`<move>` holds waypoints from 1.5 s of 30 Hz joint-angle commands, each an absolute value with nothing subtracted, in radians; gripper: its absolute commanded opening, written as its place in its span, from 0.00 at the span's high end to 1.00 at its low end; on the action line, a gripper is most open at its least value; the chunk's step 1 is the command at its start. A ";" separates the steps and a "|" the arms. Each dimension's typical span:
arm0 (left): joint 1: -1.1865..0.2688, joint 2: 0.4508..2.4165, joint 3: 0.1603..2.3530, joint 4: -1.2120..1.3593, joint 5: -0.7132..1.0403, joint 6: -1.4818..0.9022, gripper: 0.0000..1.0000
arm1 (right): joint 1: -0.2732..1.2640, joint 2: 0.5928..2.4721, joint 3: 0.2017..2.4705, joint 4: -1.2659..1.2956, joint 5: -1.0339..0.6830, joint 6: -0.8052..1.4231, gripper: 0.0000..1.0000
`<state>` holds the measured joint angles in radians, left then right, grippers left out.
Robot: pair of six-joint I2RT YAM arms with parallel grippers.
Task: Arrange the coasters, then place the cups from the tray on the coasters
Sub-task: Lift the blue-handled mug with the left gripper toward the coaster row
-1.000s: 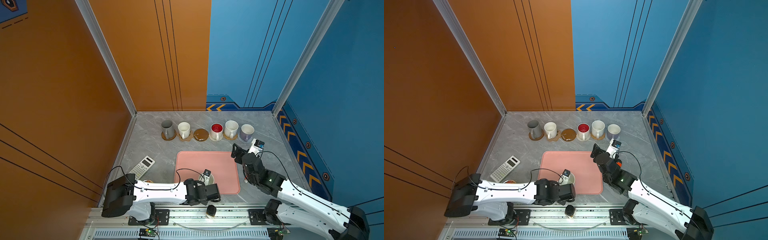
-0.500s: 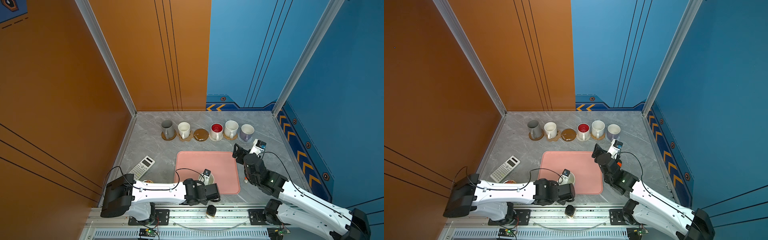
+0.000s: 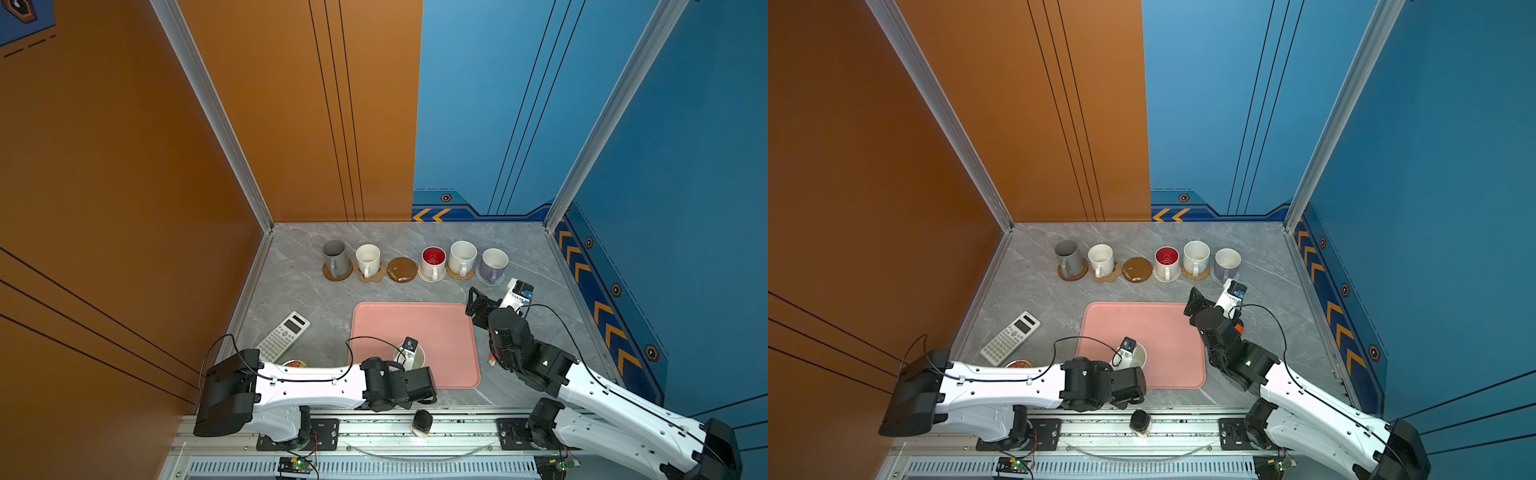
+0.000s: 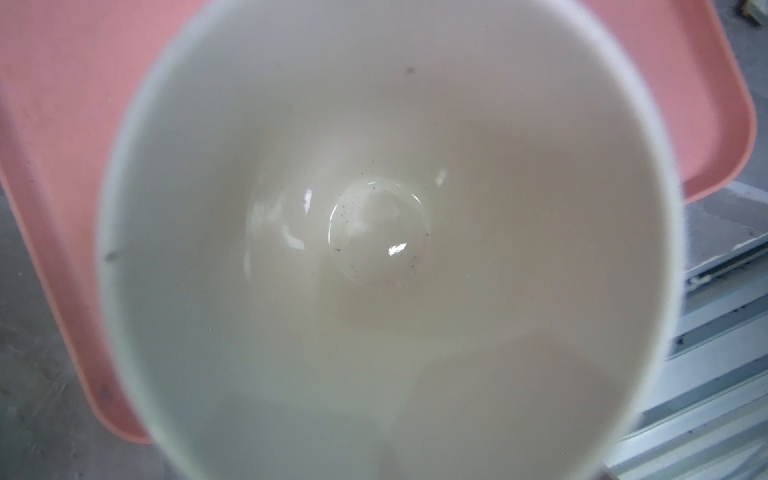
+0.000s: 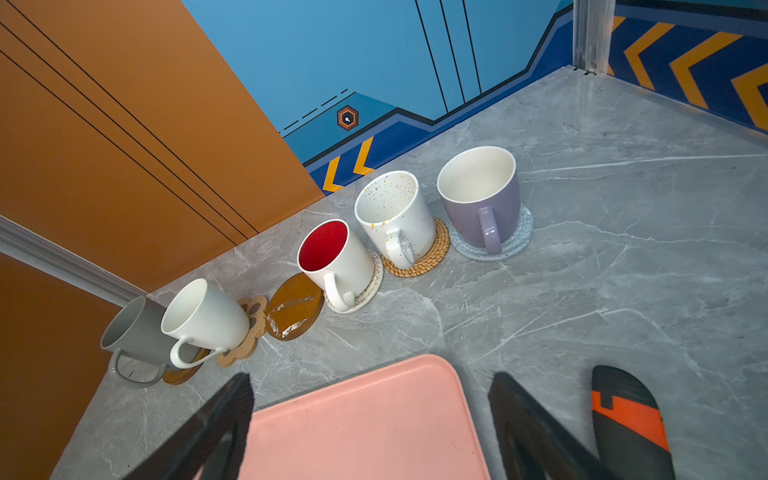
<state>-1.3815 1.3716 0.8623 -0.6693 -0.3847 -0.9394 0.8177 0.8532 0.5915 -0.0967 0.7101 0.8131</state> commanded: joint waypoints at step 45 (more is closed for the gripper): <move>-1.060 1.231 0.939 -0.651 -0.439 -0.659 1.00 | 0.776 0.866 0.574 -0.122 0.669 0.829 0.12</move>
